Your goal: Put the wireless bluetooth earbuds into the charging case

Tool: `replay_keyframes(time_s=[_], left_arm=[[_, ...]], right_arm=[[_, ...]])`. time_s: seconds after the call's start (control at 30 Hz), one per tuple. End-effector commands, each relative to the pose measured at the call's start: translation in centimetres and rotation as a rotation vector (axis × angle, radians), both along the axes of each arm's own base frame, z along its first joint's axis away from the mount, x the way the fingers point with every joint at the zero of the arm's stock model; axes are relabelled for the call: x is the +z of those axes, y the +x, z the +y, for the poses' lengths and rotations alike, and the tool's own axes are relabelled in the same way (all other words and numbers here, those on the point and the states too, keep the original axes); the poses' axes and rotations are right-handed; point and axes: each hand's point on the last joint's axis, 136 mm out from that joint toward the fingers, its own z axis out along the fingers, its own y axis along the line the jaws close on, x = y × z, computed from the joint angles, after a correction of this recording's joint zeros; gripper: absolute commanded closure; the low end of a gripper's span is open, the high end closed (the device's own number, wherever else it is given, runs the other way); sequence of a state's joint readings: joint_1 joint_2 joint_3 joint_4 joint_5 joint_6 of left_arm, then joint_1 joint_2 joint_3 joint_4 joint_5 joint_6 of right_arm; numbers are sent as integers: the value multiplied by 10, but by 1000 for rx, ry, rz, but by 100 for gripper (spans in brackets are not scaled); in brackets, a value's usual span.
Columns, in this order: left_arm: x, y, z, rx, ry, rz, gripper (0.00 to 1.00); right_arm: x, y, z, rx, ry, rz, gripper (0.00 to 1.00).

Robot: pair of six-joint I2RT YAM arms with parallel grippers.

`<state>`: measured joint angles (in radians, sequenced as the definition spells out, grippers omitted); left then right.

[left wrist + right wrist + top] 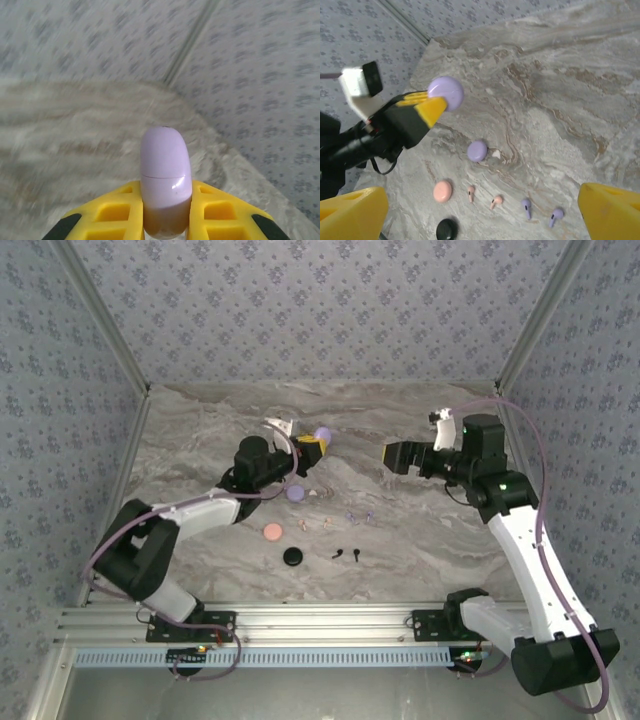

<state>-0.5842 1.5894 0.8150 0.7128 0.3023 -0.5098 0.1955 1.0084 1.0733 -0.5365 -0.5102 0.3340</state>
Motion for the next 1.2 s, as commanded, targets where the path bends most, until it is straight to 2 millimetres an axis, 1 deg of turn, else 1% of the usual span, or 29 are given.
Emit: replay_keyframes(time_s=[0.0, 0.1, 0.2, 0.33, 0.5, 0.57, 0.67, 0.7, 0.87, 1.03, 1.17], left_arm=[[-18, 20, -4, 26, -23, 212, 100], [-41, 31, -16, 8, 17, 310, 100], [-62, 45, -23, 30, 18, 384, 100], [-92, 58, -33, 43, 69, 477, 100], [-117, 67, -44, 40, 102, 533, 100], [-125, 70, -45, 45, 105, 552, 100], [-138, 72, -48, 48, 110, 581, 95], [-142, 73, -48, 51, 111, 589, 91], [-158, 74, -44, 74, 128, 614, 85], [-163, 75, -38, 88, 140, 621, 70], [-163, 77, -31, 107, 151, 617, 61]], right_arm=[[-8, 2, -4, -45, 30, 12, 0], [-19, 3, -4, -56, 40, 37, 0], [-33, 5, -7, -80, 28, 70, 0], [-51, 7, -12, -108, -7, 131, 0], [-71, 8, -19, -140, -57, 189, 0], [-75, 9, -21, -152, -72, 199, 0], [-80, 9, -23, -157, -83, 212, 0], [-82, 9, -23, -158, -87, 215, 0], [-88, 7, -25, -156, -107, 228, 0], [-89, 7, -26, -155, -123, 226, 0], [-89, 8, -27, -159, -132, 225, 0]])
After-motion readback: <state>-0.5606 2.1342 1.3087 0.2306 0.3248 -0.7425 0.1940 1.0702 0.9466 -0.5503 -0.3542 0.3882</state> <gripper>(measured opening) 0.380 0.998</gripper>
